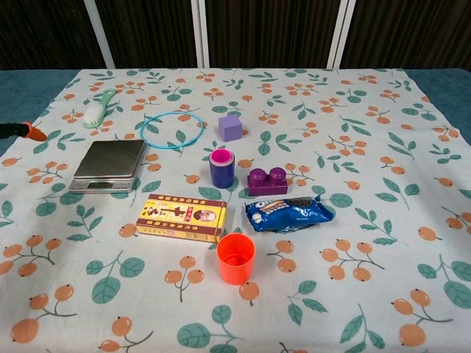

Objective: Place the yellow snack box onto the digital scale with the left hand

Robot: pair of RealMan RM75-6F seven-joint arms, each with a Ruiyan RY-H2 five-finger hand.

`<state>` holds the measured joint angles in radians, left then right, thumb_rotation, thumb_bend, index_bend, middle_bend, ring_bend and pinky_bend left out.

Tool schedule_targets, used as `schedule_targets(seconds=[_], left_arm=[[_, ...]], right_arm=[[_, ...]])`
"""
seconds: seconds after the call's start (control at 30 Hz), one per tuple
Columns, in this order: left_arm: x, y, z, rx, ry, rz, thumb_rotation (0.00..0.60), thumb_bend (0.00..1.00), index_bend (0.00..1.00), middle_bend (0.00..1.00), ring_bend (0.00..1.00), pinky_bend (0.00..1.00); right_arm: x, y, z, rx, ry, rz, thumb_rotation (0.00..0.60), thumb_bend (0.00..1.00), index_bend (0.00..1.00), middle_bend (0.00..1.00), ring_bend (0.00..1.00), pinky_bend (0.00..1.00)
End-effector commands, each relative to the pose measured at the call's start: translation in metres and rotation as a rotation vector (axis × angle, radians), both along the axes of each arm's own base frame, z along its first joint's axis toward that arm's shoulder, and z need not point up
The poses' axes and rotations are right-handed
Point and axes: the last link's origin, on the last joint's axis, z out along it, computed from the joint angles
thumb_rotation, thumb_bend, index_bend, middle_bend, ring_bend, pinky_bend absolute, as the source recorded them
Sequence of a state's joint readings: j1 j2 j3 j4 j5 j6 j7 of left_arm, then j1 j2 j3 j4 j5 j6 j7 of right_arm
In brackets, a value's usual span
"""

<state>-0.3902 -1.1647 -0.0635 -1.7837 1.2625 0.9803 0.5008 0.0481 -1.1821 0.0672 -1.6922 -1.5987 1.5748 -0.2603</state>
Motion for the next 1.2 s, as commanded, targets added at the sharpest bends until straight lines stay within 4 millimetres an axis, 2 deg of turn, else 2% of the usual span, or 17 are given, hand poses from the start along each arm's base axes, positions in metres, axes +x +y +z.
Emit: schedule_targets(seconds=[0.03, 0.6, 1.2], left_arm=[[-0.002, 0.001, -0.009, 0.002, 0.008, 0.018, 0.6, 0.76, 0.11, 0.83, 0.7, 0.73], [-0.017, 0.006, -0.034, -0.032, 0.036, 0.072, 0.6, 0.76, 0.12, 0.83, 0.7, 0.73], [-0.015, 0.009, -0.047, -0.063, 0.055, 0.062, 0.6, 0.76, 0.12, 0.83, 0.7, 0.73]], right_arm=[[0.0, 0.0, 0.0, -0.002, -0.001, -0.001, 0.6, 0.51, 0.03, 0.07, 0.06, 0.01], [0.0, -0.001, 0.0, -0.001, -0.003, -0.004, 0.6, 0.51, 0.03, 0.07, 0.06, 0.01], [0.0, -0.001, -0.001, -0.004, -0.006, -0.007, 0.6, 0.51, 0.03, 0.07, 0.06, 0.01]])
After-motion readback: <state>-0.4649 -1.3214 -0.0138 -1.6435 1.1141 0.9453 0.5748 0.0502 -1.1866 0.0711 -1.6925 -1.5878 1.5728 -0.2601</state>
